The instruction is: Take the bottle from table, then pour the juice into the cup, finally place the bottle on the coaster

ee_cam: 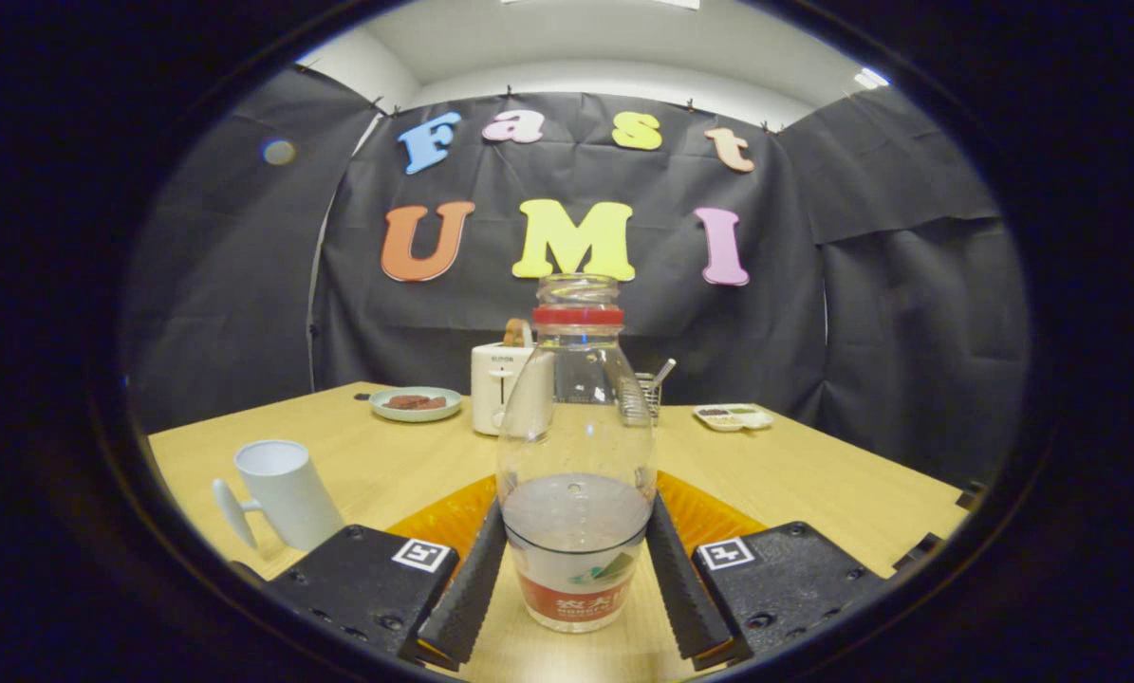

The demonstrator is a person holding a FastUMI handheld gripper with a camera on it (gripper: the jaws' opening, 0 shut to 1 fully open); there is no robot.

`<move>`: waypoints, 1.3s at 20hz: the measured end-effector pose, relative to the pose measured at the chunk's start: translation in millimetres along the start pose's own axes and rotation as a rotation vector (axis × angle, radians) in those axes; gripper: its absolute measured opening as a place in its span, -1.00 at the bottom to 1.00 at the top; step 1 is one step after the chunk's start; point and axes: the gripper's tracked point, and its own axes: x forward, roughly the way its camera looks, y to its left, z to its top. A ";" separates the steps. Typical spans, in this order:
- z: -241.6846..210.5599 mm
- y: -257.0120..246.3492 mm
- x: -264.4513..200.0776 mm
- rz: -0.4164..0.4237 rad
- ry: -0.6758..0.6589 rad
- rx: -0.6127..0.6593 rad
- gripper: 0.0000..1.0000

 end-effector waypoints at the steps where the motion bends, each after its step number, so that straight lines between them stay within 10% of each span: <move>1: 2.4 0.6 -1.4 0.005 0.000 -0.008 0.60; 26: 47.9 44.9 15.8 -0.052 0.049 -0.945 0.59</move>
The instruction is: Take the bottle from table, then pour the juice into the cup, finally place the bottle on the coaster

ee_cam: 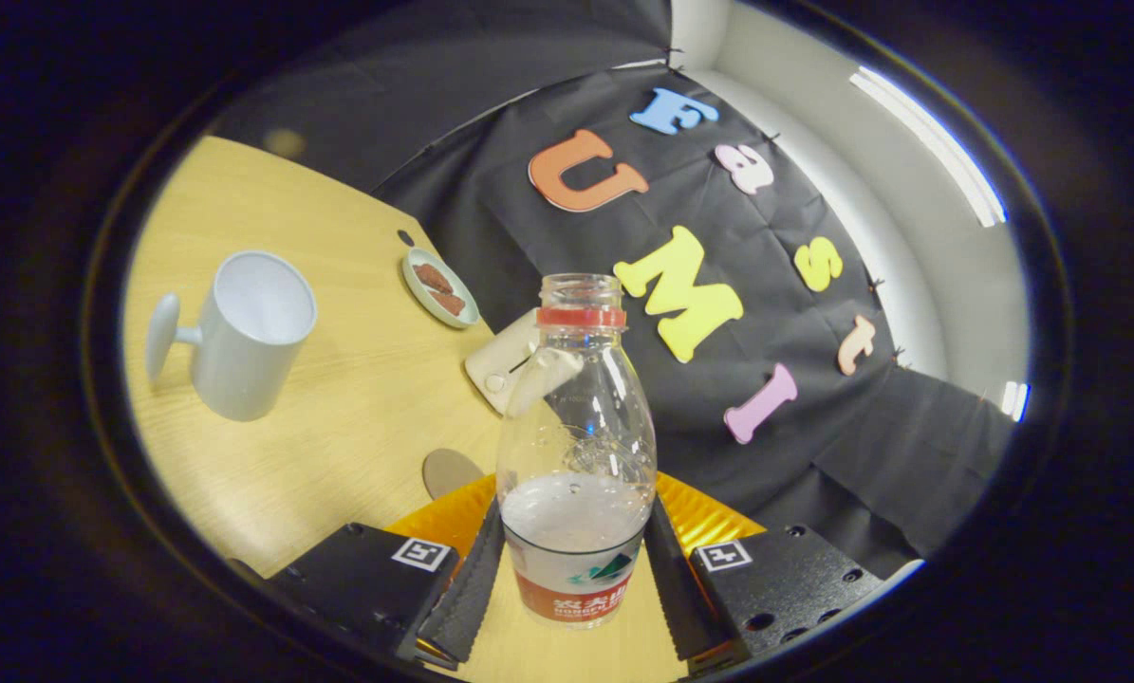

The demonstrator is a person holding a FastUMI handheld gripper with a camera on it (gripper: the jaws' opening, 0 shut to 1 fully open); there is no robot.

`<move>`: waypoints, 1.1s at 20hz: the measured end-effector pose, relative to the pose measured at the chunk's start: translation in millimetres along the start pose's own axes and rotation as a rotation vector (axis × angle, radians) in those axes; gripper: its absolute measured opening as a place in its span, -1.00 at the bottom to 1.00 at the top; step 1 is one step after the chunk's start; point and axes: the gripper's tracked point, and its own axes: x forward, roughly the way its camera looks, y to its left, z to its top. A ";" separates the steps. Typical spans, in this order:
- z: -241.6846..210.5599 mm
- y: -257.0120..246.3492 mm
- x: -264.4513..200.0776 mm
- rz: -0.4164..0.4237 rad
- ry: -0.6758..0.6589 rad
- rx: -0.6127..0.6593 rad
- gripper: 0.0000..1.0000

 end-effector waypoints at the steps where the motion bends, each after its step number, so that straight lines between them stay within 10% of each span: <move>1: -0.3 5.2 0.2 -0.002 -0.004 -0.048 0.59; 22: 26.1 20.6 -15.0 -0.058 -0.071 -0.643 0.59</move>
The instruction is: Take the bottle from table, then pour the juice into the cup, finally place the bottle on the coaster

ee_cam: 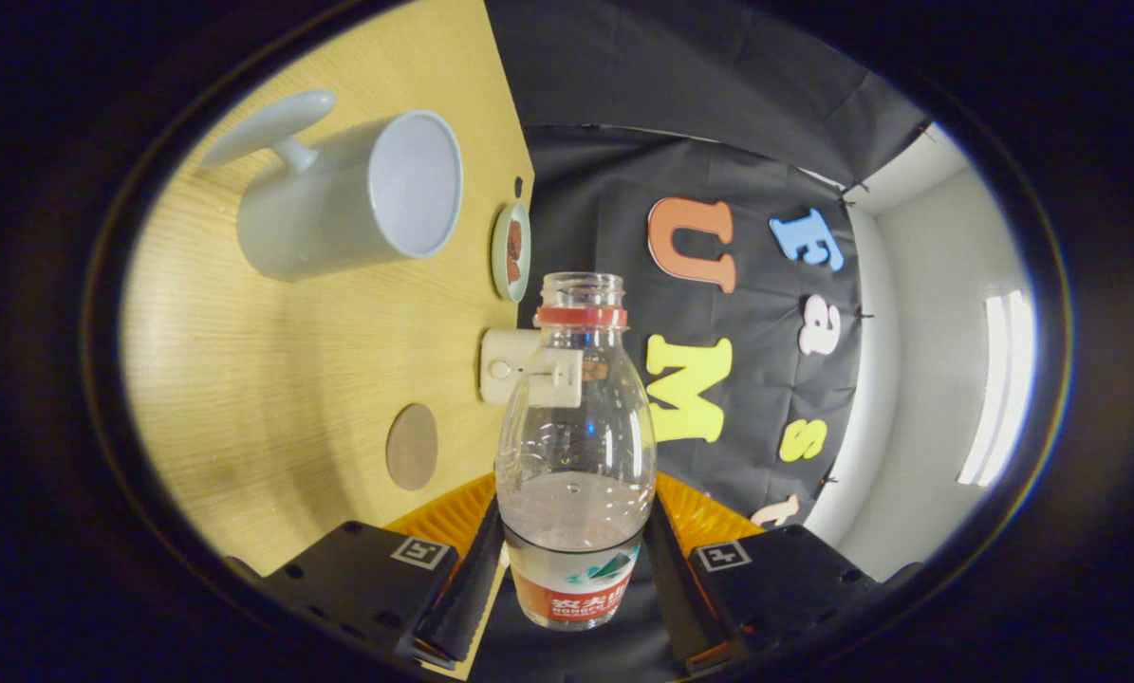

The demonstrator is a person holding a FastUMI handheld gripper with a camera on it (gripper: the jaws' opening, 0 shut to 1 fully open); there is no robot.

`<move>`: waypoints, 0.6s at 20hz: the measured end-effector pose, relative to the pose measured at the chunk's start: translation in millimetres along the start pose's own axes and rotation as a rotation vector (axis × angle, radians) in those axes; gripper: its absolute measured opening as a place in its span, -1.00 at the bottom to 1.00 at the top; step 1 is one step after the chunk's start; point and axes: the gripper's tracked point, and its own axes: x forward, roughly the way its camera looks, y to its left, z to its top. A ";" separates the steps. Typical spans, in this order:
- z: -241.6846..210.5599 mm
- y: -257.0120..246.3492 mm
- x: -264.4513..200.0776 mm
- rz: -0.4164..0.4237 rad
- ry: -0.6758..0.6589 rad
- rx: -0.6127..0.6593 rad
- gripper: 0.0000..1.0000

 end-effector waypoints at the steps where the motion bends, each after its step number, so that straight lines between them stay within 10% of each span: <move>1: 3.1 -2.3 -1.6 -0.010 -0.008 -0.022 0.59; 12: 24.6 -15.4 -6.8 -0.066 -0.043 -0.178 0.58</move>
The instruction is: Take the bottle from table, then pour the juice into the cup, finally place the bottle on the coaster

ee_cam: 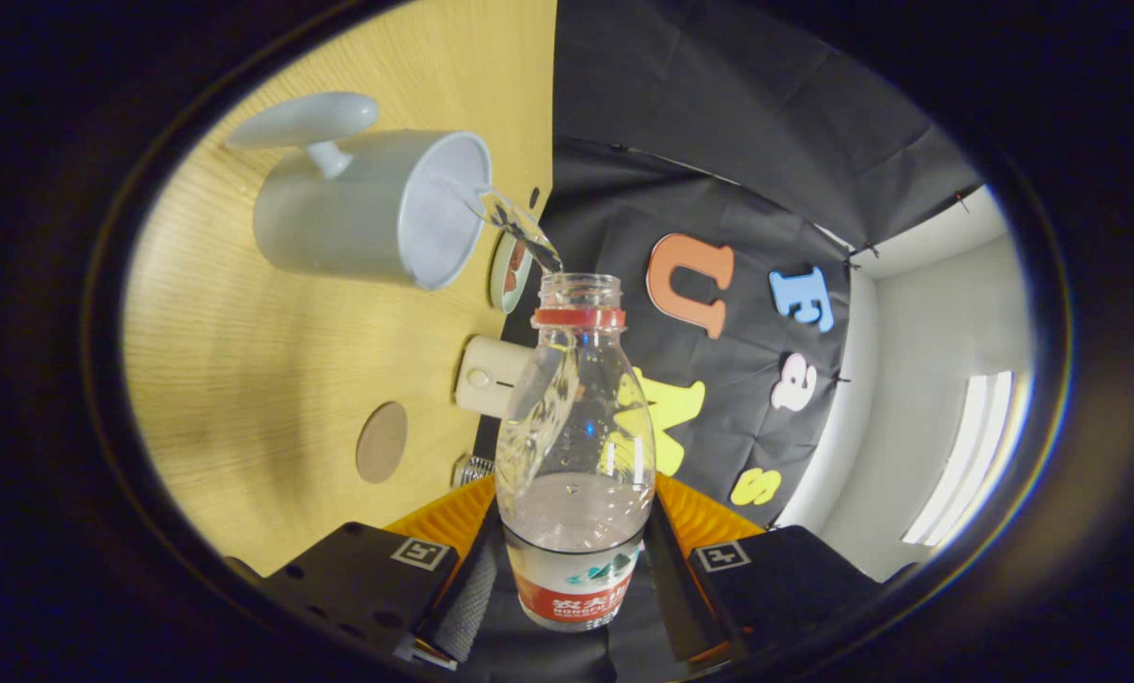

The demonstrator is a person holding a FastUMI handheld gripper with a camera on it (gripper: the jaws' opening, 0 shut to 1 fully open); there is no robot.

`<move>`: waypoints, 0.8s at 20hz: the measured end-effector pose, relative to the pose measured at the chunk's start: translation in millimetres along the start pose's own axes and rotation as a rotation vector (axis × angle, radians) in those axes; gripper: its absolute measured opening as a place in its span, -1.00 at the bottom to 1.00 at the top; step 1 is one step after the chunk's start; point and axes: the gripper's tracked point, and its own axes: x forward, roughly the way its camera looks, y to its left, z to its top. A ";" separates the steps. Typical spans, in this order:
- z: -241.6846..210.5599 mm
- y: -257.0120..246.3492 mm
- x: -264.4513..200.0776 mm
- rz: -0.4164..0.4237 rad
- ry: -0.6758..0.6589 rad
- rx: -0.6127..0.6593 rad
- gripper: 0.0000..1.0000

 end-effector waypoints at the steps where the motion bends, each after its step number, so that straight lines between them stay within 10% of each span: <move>1: -0.2 -1.3 -1.3 -0.003 0.003 -0.002 0.58; 16: -7.6 -7.7 -0.8 -0.031 0.003 -0.052 0.58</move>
